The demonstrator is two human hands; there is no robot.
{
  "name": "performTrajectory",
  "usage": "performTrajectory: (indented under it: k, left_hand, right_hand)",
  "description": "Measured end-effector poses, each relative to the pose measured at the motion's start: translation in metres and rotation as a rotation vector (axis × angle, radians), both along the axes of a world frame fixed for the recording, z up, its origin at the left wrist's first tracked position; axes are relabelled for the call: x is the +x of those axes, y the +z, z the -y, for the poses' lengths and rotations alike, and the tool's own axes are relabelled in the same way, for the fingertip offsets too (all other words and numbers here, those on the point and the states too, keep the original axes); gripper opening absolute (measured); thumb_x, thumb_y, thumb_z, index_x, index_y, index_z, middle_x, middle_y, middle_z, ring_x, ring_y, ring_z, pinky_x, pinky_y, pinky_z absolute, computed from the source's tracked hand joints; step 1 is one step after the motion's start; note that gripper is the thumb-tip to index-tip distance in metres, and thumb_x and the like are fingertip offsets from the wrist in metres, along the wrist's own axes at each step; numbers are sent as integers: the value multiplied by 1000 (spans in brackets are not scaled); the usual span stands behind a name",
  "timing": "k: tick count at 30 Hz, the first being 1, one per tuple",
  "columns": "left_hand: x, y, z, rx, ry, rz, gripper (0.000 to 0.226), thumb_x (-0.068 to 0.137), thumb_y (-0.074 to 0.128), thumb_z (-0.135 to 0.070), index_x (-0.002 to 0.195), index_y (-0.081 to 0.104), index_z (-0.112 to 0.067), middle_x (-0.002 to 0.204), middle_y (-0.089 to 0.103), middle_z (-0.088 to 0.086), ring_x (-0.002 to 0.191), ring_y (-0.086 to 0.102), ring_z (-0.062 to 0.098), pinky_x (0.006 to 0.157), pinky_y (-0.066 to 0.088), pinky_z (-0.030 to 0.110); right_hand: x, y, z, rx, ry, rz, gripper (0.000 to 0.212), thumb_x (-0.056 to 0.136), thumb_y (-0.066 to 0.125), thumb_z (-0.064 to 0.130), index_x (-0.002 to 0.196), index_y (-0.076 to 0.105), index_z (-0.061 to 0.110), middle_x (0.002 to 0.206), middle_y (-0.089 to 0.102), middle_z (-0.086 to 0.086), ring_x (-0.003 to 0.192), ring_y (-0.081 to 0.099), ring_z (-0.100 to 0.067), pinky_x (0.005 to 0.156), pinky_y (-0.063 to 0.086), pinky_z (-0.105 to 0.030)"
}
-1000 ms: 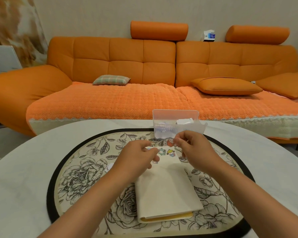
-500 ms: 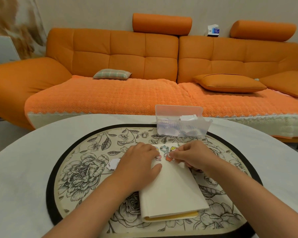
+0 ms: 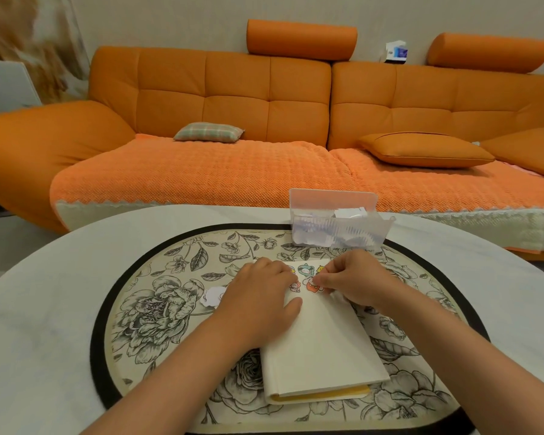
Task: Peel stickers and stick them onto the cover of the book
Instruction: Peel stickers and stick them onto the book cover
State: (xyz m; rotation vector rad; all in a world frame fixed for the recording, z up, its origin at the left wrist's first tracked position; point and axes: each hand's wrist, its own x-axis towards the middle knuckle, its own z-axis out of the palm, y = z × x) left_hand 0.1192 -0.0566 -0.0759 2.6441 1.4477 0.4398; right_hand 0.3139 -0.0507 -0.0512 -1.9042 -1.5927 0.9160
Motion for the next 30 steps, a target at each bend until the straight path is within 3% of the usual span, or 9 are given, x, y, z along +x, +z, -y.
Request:
performTrajectory:
  k: [5, 9, 13, 16, 17, 20, 23, 28, 30]
  left_hand:
    - [0, 2, 2, 7, -22, -34, 47, 98, 43, -47, 145, 39, -39, 143, 43, -17, 134, 31, 11, 113, 17, 30]
    - [0, 2, 0, 8, -38, -85, 46, 99, 41, -46, 144, 40, -45, 141, 41, -14, 133, 30, 12, 113, 18, 33]
    - [1, 1, -1, -3, -42, -117, 45, 99, 39, -45, 144, 44, -45, 143, 40, -11, 134, 29, 13, 112, 19, 34]
    - [3, 2, -1, -1, -40, -150, 46, 99, 38, -45, 144, 44, -43, 142, 40, -10, 132, 31, 15, 111, 21, 35]
    - [4, 3, -1, 0, -38, -165, 46, 98, 36, -45, 143, 44, -43, 141, 41, -9, 131, 32, 16, 110, 21, 35]
    - [6, 4, -2, -7, -38, -215, 59, 88, 23, -45, 144, 43, -44, 140, 41, -7, 129, 33, 18, 108, 23, 36]
    - [10, 3, -3, -29, -36, -280, 69, 83, 16, -44, 150, 33, -46, 140, 37, -3, 127, 31, 21, 108, 24, 38]
    - [18, 0, -7, -7, -25, -324, 72, 81, 12, -45, 152, 24, -49, 137, 37, 0, 123, 31, 25, 105, 24, 39]
    - [18, -2, -6, 25, -25, -314, 75, 80, 5, -45, 152, 26, -47, 137, 38, 0, 122, 33, 26, 103, 26, 39]
  right_hand:
    - [-4, -2, -1, 52, 6, 100, 23, 79, 83, 30, 65, 76, 13, 50, 61, 8, 37, 41, -3, 39, 31, -14]
    - [-8, -5, -1, 94, 4, 202, 20, 76, 83, 30, 64, 75, 16, 43, 57, 11, 42, 46, -1, 44, 36, -18]
    - [-9, -8, 5, 212, -16, 429, 22, 74, 80, 47, 80, 73, 26, 73, 67, 11, 75, 61, -10, 63, 48, -29]
    - [-10, -11, 18, 327, 1, 539, 38, 83, 71, 52, 115, 62, 35, 101, 65, 12, 96, 61, -12, 69, 40, -28]
    - [-10, -11, 23, 351, 13, 560, 37, 86, 67, 53, 118, 60, 36, 103, 63, 12, 98, 60, -10, 70, 38, -27]
    - [-9, -16, 36, 411, 80, 636, 26, 96, 53, 51, 113, 67, 37, 103, 59, 13, 94, 60, -9, 69, 43, -27]
    - [-5, -26, 47, 450, 175, 745, 35, 100, 40, 47, 114, 70, 35, 103, 58, 11, 94, 59, -12, 67, 49, -30]
    - [-3, -40, 53, 526, 184, 821, 36, 91, 40, 42, 93, 74, 30, 89, 58, 9, 73, 57, -17, 52, 45, -30]
    - [-4, -43, 52, 522, 193, 844, 36, 88, 39, 39, 97, 72, 28, 89, 58, 7, 70, 54, -17, 57, 40, -31]
